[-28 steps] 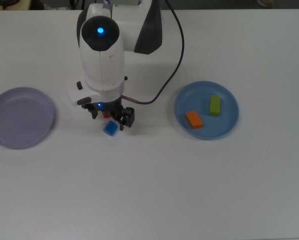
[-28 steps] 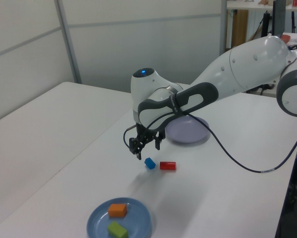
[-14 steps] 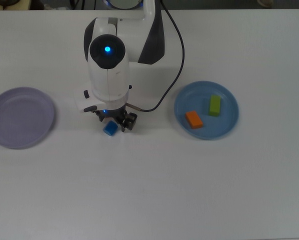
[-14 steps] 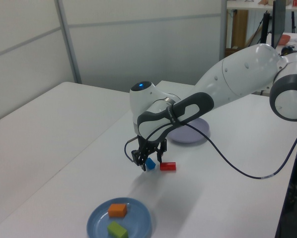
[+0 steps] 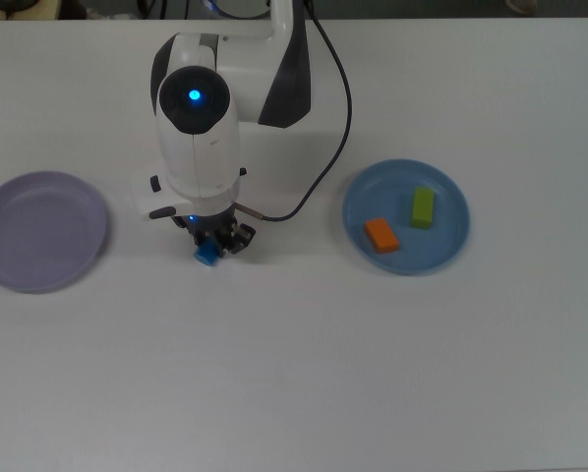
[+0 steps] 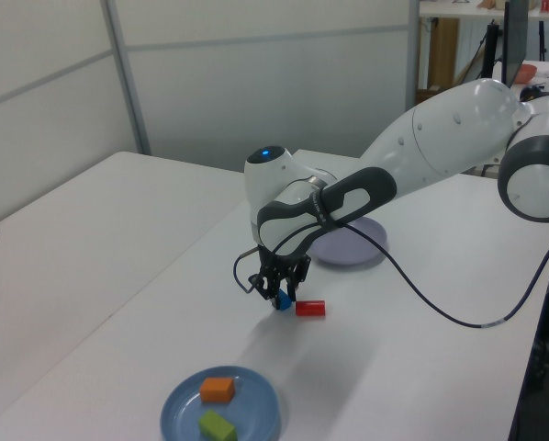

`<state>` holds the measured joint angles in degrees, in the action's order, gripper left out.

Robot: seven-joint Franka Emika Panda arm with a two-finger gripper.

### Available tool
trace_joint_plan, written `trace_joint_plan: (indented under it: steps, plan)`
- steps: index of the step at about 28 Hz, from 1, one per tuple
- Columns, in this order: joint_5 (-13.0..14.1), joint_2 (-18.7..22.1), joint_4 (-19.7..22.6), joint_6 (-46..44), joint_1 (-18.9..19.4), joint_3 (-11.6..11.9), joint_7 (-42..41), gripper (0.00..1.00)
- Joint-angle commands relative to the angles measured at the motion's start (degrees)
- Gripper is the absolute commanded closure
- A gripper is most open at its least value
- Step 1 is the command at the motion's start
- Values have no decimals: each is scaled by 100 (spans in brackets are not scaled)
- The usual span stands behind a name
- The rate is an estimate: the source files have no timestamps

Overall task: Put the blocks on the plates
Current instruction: 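Carry the blue cube onto the lavender plate and release it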

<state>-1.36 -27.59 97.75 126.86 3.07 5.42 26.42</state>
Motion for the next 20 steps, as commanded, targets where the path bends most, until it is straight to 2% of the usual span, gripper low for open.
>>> trace_joint_plan:
  steps: [1,7,13,14,18,20]
  plan:
    - [66,139,16,68,-104,29,-259,81]
    - [119,412,-54,-12,-526,29,-979,81]
    - [163,412,-397,-310,-1202,21,-2446,81]
    - [180,403,-458,-311,-1395,21,-2953,81]
    - [145,307,-643,-311,-1695,21,-3537,80]
    - [136,228,-652,-284,-1915,29,-4300,79]
